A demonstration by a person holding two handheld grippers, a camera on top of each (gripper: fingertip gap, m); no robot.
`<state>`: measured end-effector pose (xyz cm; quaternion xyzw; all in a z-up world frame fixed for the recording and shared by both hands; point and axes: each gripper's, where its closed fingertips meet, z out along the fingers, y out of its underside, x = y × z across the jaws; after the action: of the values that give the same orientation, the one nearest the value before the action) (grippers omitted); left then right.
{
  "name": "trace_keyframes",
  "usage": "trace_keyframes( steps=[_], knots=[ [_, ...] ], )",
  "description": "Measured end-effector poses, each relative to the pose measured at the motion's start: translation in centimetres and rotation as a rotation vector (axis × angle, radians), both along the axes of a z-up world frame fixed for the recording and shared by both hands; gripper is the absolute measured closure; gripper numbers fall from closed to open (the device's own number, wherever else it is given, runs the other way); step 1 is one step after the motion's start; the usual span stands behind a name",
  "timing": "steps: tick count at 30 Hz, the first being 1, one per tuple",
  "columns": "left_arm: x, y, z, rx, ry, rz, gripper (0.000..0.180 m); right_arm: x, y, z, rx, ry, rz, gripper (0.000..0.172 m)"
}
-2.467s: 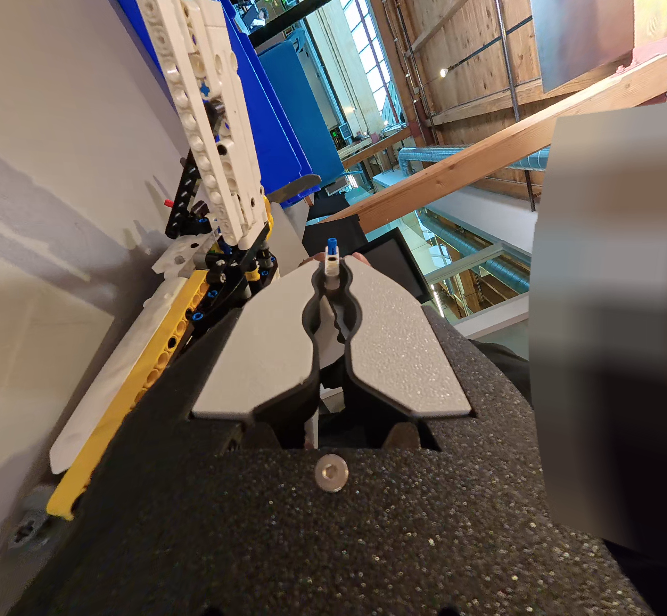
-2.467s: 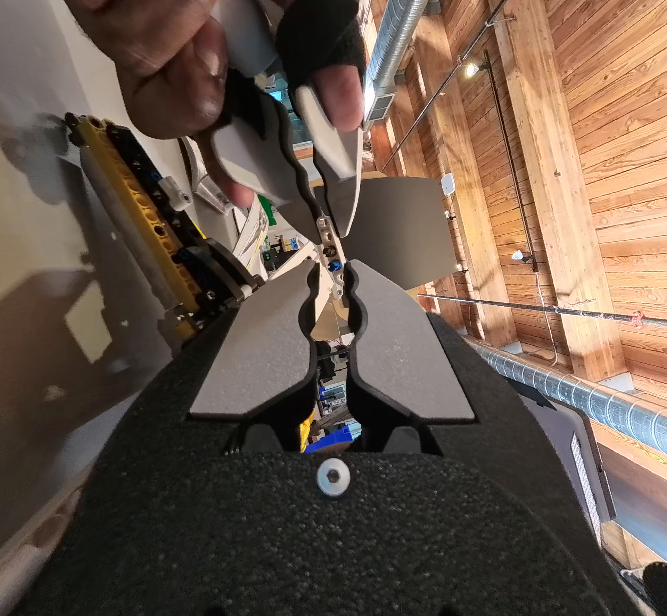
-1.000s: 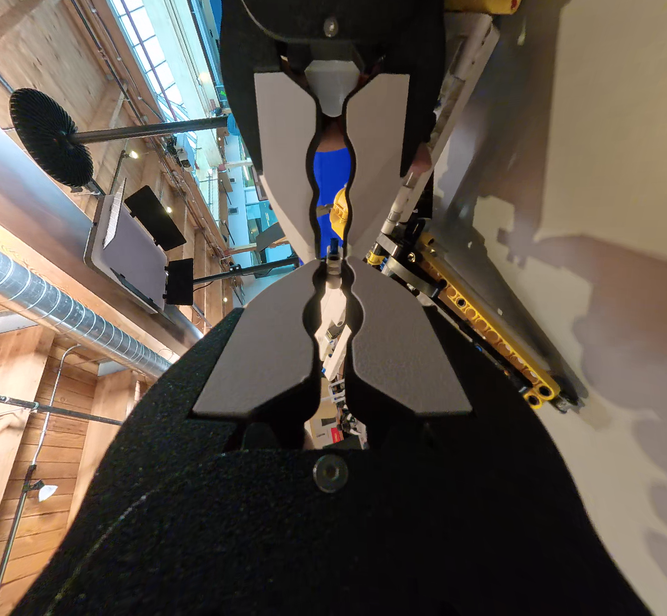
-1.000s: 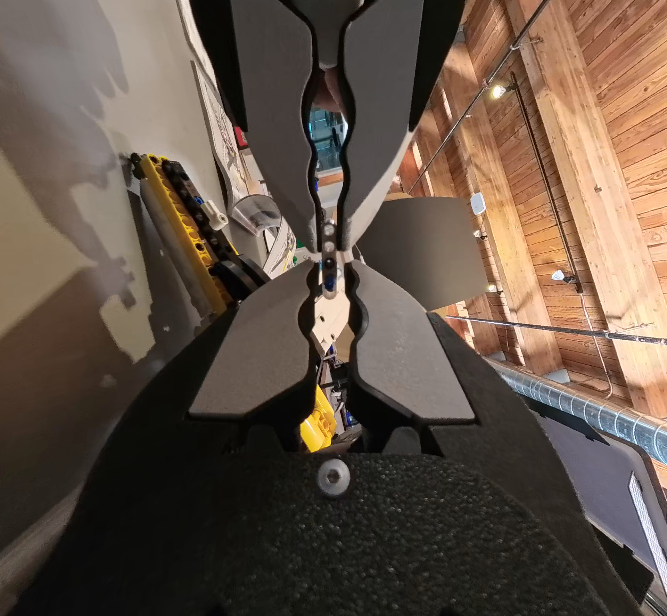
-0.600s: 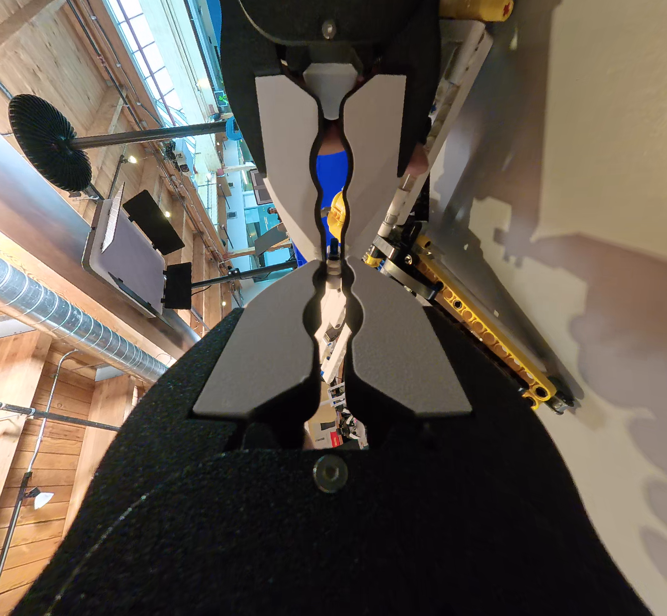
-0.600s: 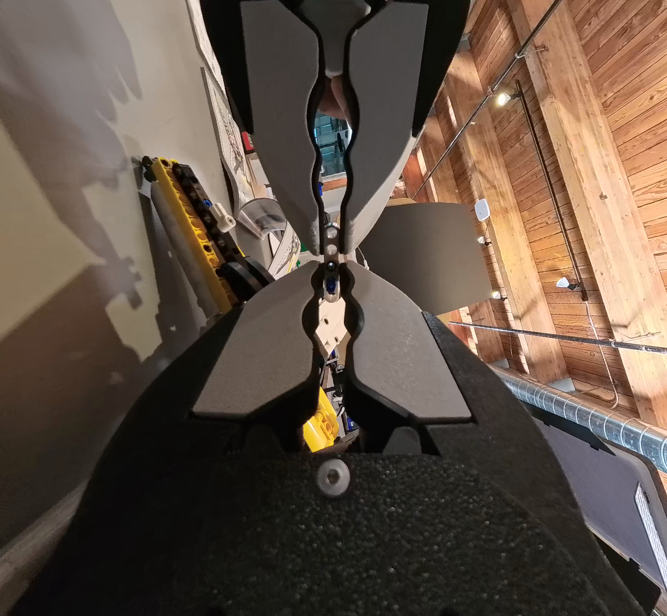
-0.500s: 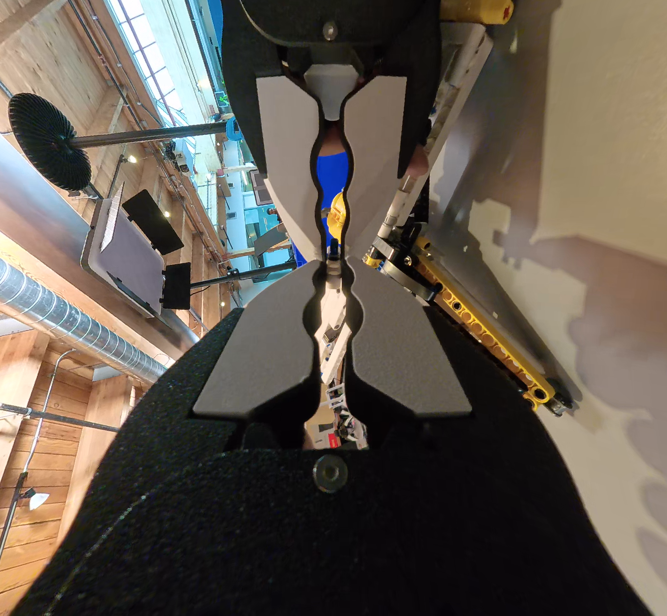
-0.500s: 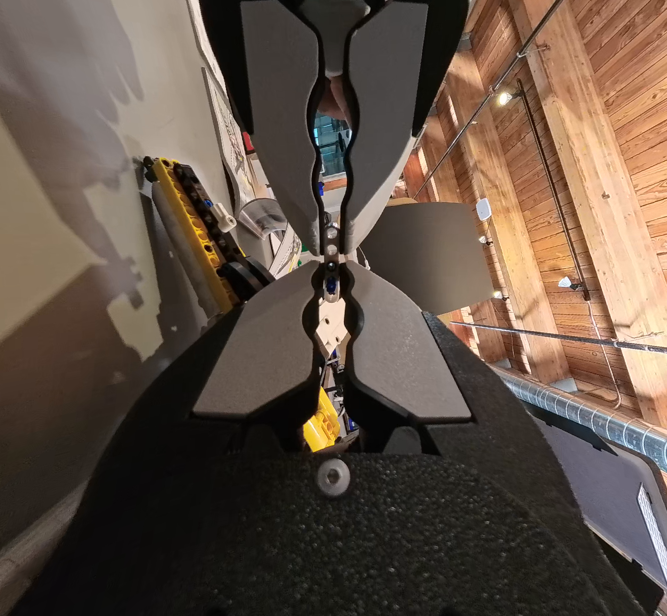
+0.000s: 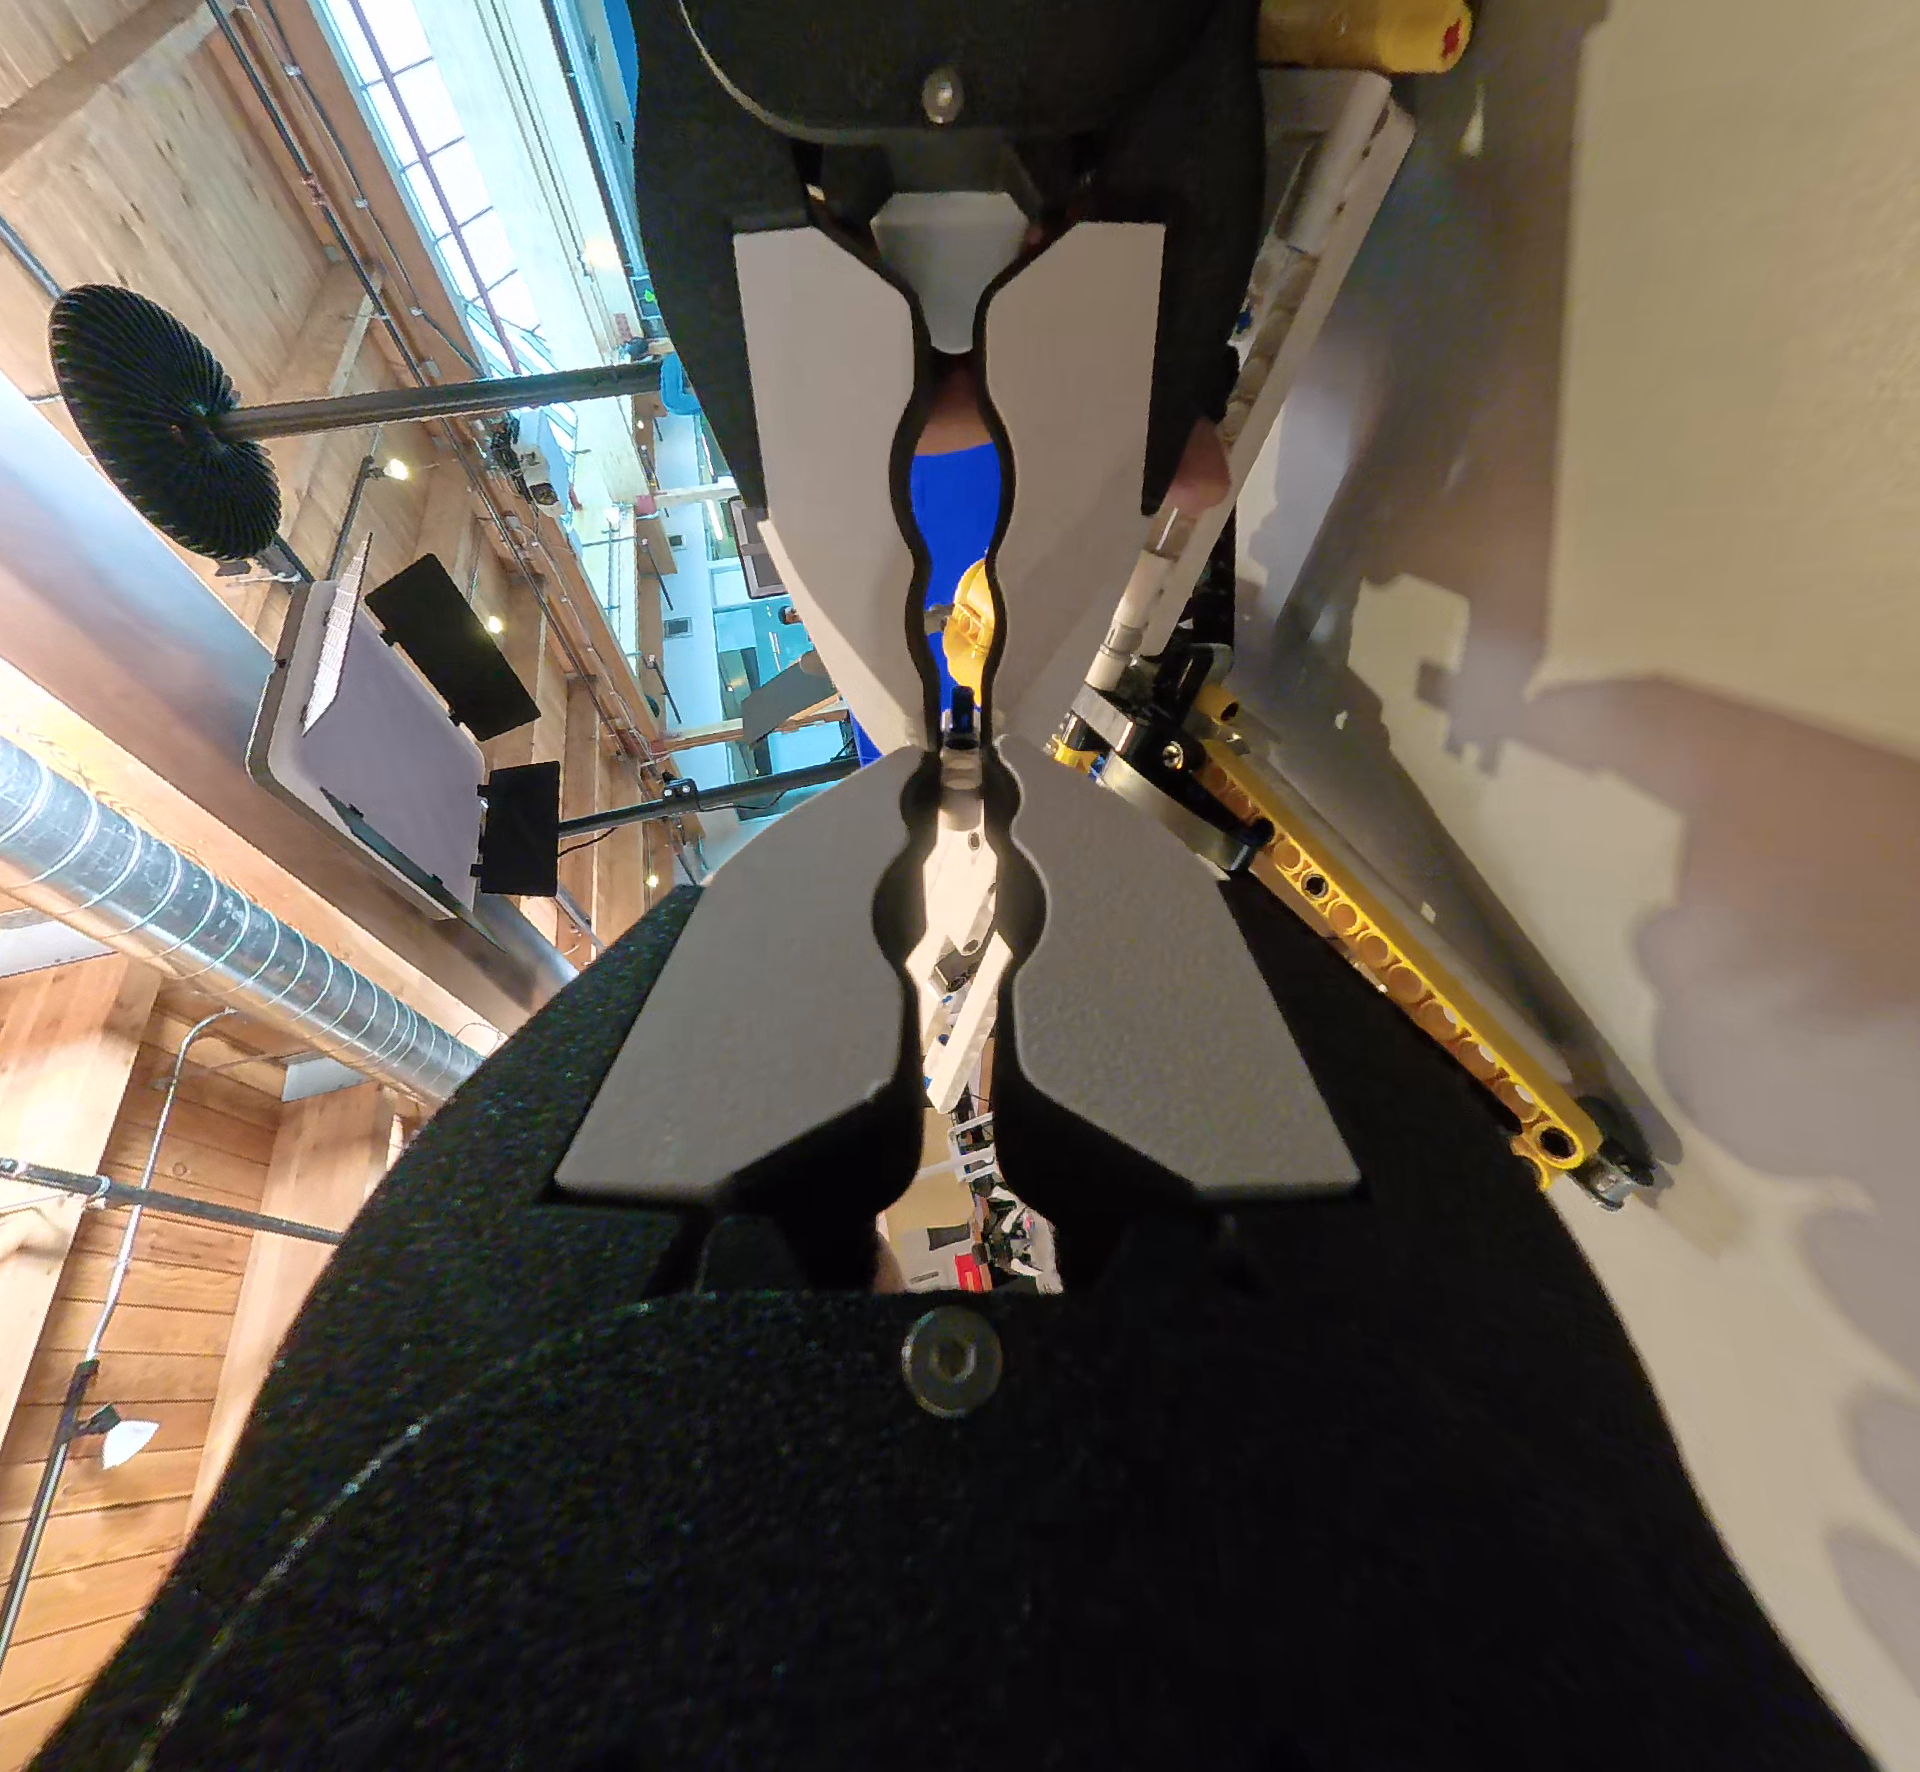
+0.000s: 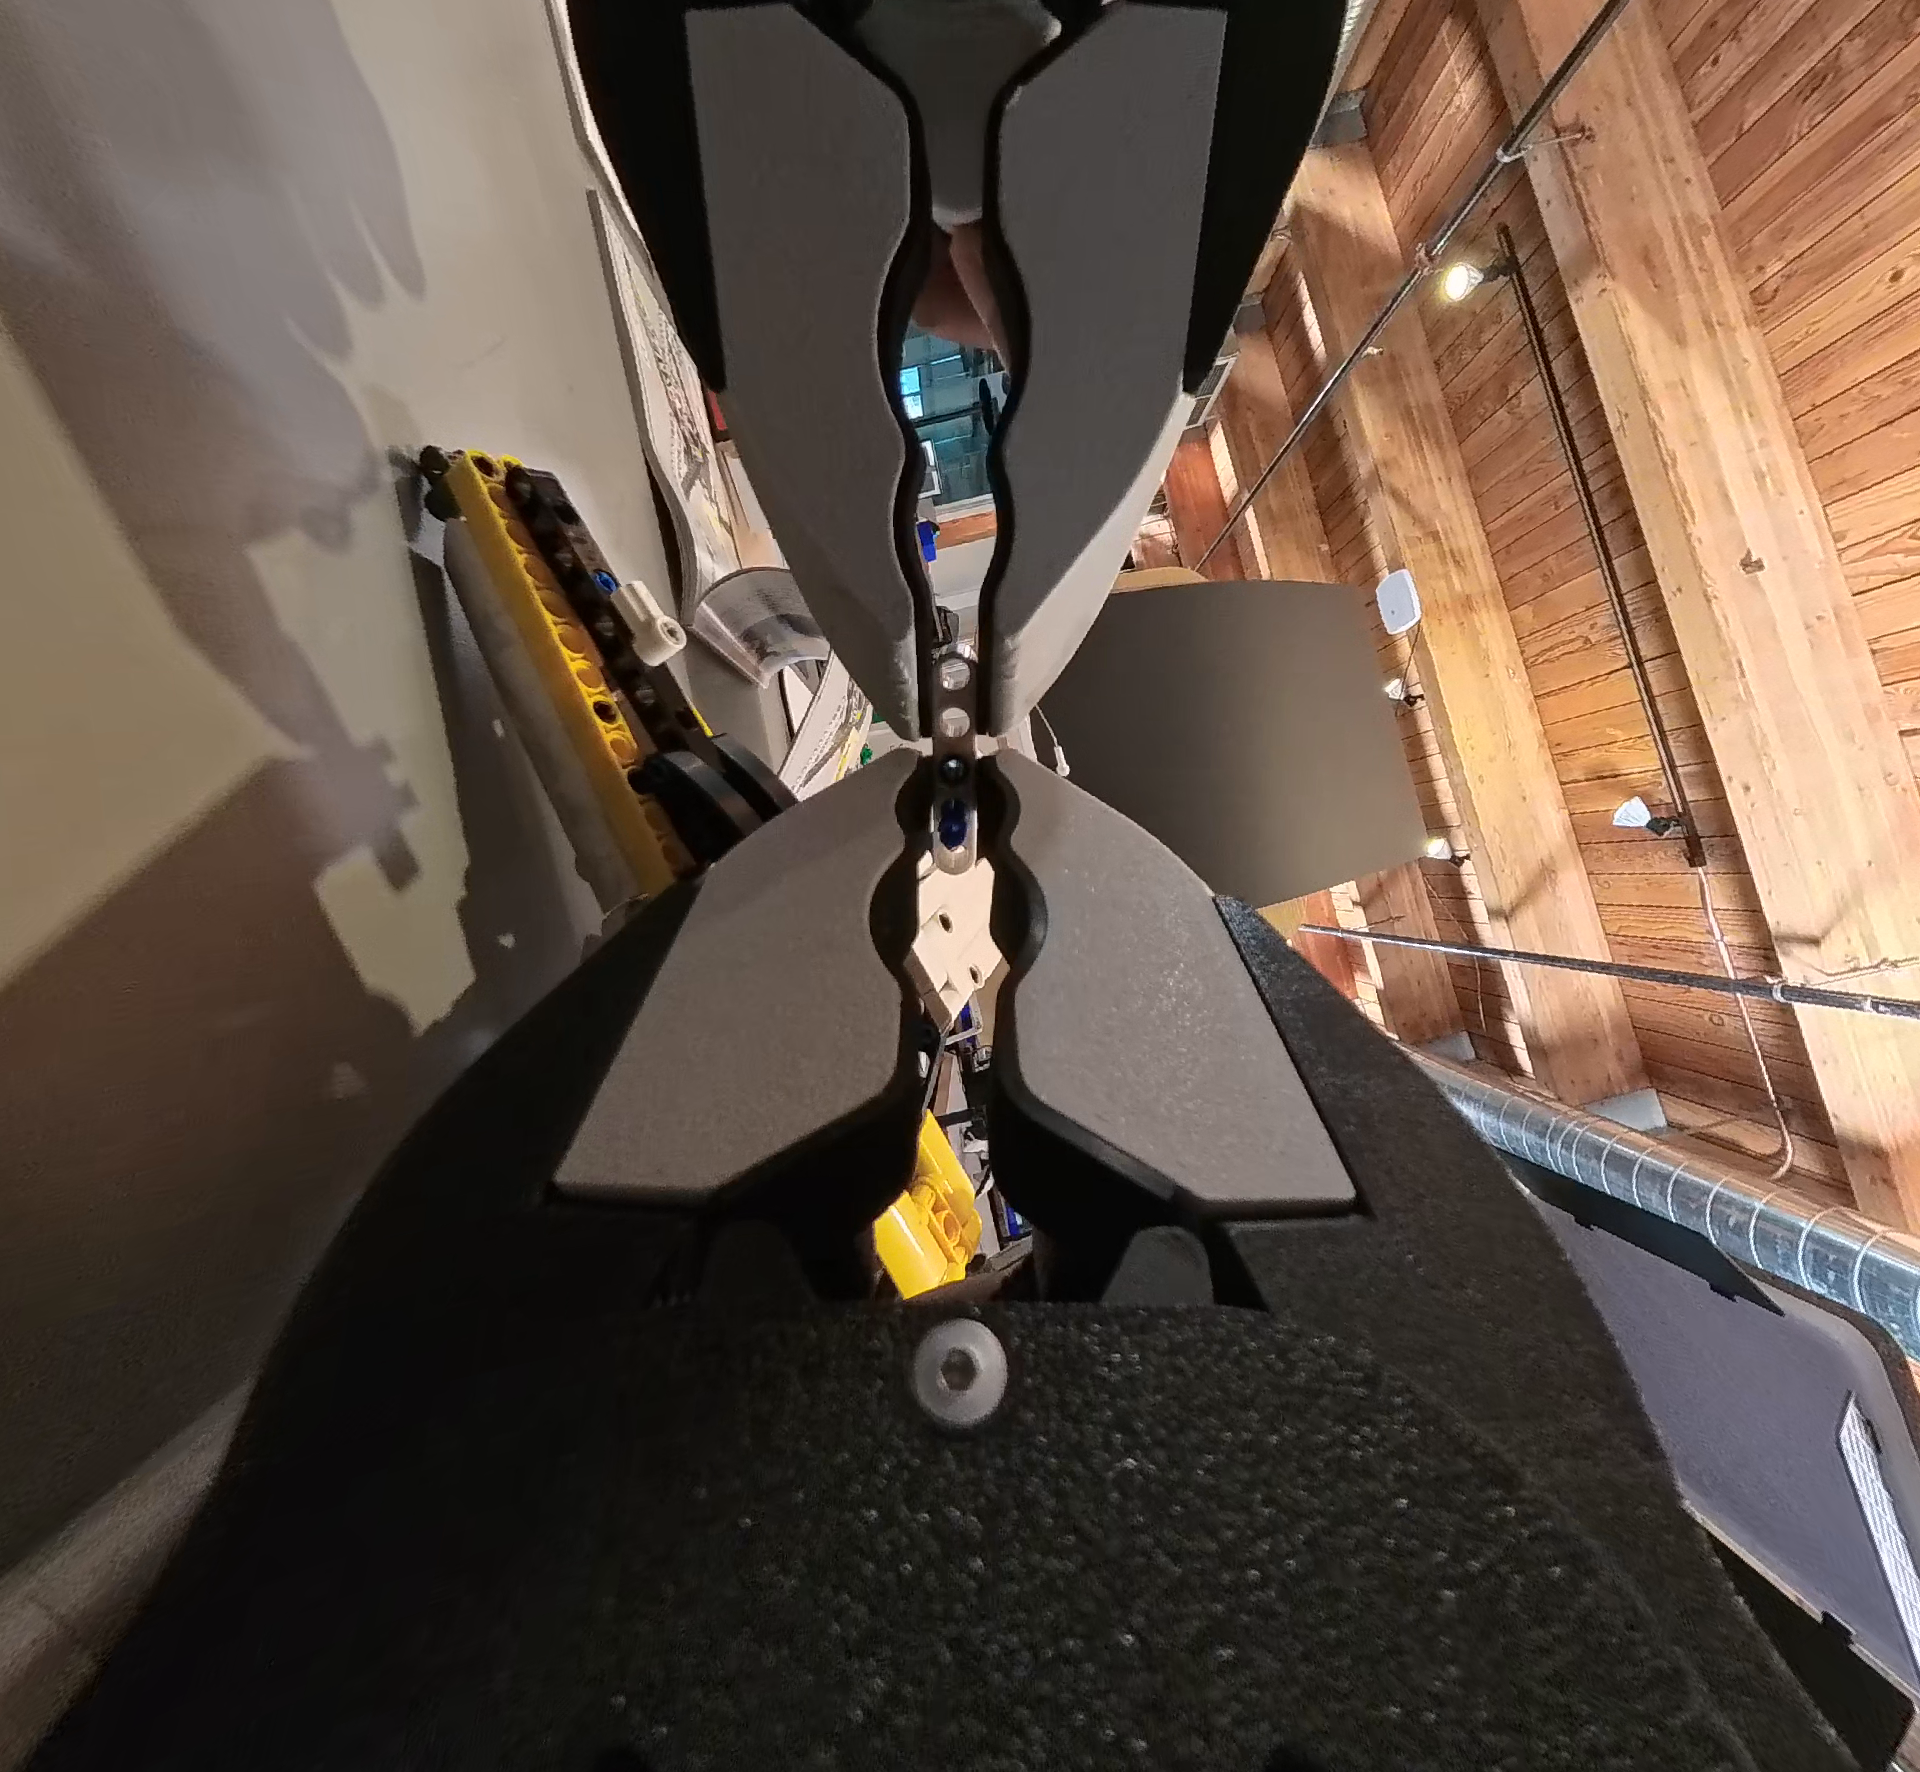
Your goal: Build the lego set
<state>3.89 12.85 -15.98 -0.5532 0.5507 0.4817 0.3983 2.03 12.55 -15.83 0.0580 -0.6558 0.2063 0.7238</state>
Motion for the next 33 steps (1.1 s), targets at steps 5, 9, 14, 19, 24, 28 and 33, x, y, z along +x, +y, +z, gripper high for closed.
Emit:
trace_keyframes(
  steps=[5,9,14,19,24,28,33],
  knots=[
    [0.0,-0.1,0.0,0.001,-0.009,0.001,0.173,0.0,0.0,0.0,0.002,0.001,0.001,0.164],
    [-0.1,-0.1,-0.1,0.003,-0.017,0.002,0.173,0.0,0.0,0.0,0.0,0.002,0.002,0.164],
    [-0.2,-0.1,-0.1,0.006,-0.025,0.004,0.173,0.0,0.0,0.0,0.002,0.001,0.0,0.164],
    [-0.3,-0.1,-0.1,0.024,-0.08,0.007,0.173,0.0,0.1,0.0,0.0,-0.006,-0.008,0.164],
    [-1.2,-0.8,0.6,0.064,-0.368,0.005,0.161,-0.1,0.2,0.0,-0.011,-0.013,-0.013,0.164],
    [-4.4,-1.4,1.4,0.089,-0.914,0.074,0.159,-0.1,0.1,-0.1,-0.008,-0.019,-0.013,0.165],
    [-9.4,-0.1,-0.4,0.025,-1.784,0.295,0.138,0.0,0.1,-0.2,-0.008,-0.02,-0.011,0.165]
  ],
)
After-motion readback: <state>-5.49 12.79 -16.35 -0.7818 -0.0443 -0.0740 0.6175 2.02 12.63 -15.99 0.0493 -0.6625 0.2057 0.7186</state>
